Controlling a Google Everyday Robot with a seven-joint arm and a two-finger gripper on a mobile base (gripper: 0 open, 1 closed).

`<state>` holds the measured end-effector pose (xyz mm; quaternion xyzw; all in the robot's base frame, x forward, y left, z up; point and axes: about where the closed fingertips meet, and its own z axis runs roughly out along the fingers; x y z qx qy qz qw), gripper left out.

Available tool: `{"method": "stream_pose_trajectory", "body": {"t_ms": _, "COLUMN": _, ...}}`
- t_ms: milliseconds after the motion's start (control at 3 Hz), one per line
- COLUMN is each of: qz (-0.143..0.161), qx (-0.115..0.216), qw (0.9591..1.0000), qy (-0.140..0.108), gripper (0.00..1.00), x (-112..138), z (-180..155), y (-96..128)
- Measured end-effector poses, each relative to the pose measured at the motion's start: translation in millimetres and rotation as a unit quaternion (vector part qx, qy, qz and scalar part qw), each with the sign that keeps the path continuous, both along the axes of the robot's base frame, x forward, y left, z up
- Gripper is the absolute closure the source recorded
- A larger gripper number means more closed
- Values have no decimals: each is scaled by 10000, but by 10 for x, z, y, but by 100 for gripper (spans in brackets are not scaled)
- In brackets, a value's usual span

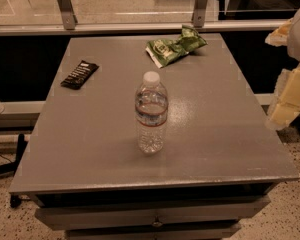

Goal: Move rxbar chocolate near green jalapeno chip bag

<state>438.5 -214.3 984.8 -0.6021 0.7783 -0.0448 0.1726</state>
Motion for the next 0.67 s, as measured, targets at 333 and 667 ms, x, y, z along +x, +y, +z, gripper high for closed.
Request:
{"method": "stream_pose_trajectory", "body": {"t_ms": 333, "qz": 2, "qx": 1, "qw": 10000, "qy": -3, "gripper": 0, "x": 1, "z": 1, "y": 2}}
{"method": "stream_pose_trajectory", "body": {"t_ms": 667, "qz": 413, "qx": 225, "qw": 9984, "qy": -305, "gripper": 0, "x": 239, "z": 50, "y": 257}}
